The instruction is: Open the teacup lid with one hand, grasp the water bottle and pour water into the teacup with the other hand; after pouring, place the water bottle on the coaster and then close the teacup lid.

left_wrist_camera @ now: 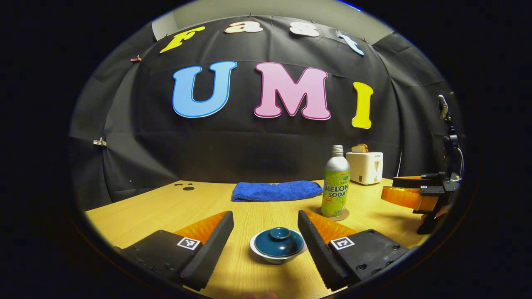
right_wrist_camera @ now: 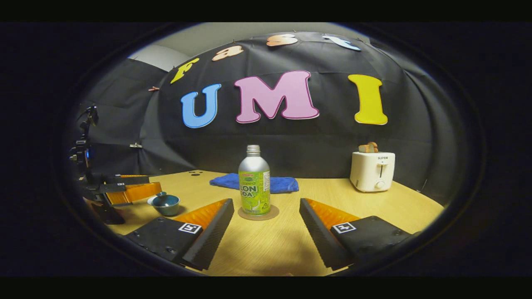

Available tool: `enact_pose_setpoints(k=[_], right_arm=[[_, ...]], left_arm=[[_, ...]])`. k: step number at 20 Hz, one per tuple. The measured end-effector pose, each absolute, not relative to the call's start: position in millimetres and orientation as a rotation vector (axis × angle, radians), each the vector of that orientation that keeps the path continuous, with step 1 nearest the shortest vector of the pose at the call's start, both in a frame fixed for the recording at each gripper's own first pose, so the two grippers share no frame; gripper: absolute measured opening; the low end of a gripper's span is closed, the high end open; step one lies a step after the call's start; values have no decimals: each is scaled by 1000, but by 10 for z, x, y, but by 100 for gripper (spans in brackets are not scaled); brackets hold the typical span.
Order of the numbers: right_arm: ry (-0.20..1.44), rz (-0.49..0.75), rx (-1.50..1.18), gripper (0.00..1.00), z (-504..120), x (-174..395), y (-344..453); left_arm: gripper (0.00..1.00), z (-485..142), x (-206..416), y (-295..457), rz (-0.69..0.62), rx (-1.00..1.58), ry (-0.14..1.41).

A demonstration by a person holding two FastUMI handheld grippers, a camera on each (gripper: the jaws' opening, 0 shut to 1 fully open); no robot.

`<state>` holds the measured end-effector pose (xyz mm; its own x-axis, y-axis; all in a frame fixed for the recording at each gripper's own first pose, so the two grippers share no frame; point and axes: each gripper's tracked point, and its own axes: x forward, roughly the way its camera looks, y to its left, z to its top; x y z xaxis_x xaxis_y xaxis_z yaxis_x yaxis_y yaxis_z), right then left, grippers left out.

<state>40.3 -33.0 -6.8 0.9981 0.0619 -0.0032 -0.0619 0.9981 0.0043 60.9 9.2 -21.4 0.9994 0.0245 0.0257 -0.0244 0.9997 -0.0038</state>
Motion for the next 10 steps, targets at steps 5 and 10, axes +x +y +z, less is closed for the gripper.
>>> enact_pose_setpoints(k=[5, 10], right_arm=[[2, 55, 4, 98, -64, 397, -340], [3, 56, 4, 98, -66, 384, -326]], left_arm=[[98, -220, 612, 56, 2, -2, -26], [98, -213, 604, 94, 27, -2, -25]])
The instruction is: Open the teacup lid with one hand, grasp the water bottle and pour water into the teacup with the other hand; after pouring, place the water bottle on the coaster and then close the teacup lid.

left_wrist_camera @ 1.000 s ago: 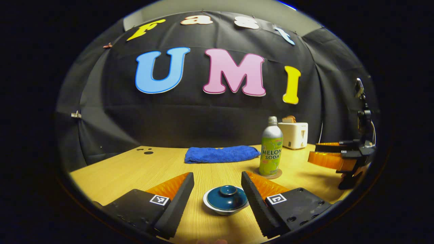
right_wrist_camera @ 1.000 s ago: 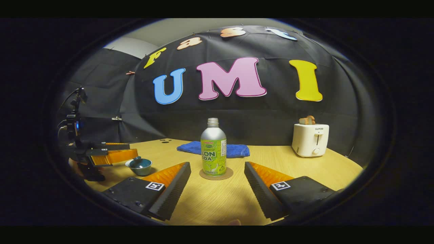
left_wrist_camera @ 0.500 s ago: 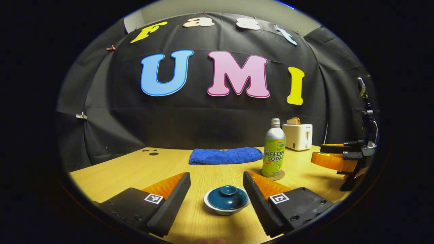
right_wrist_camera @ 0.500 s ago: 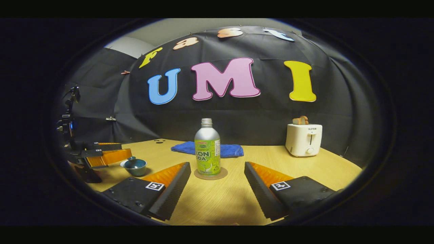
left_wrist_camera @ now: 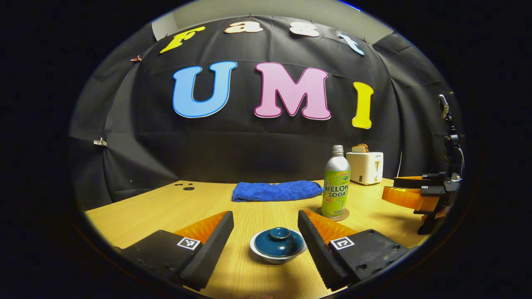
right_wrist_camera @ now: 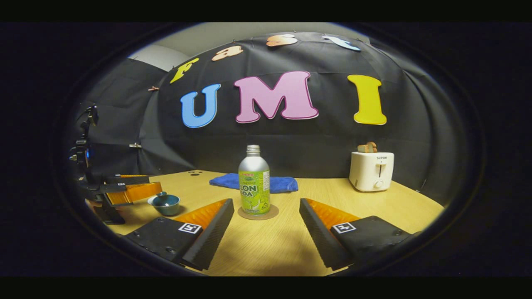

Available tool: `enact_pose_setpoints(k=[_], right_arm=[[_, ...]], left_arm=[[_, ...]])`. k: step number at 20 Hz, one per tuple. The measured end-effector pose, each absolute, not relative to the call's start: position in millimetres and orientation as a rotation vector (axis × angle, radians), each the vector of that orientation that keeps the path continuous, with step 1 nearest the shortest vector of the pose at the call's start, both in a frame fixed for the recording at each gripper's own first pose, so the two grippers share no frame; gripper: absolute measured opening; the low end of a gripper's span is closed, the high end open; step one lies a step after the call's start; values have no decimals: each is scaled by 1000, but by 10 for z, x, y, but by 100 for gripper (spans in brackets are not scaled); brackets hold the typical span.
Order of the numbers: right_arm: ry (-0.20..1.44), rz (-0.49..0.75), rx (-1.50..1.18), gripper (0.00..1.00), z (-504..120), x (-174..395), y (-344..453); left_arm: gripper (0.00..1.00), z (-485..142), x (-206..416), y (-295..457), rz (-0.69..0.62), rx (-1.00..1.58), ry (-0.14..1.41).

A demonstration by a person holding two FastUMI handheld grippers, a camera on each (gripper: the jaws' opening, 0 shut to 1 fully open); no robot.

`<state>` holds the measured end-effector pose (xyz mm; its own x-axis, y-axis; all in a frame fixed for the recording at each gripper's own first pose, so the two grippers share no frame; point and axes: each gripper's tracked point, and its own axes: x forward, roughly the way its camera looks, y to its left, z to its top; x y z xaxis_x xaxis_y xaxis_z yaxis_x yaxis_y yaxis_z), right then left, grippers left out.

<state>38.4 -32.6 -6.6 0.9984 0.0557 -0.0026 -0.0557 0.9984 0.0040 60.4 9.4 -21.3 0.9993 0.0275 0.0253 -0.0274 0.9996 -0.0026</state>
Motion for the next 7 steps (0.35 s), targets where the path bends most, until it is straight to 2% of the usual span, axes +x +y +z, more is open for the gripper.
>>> enact_pose_setpoints(k=[7], right_arm=[[3, 63, 5, 98, -67, 382, -318]], left_arm=[[98, -219, 597, 126, 47, -3, -24]])
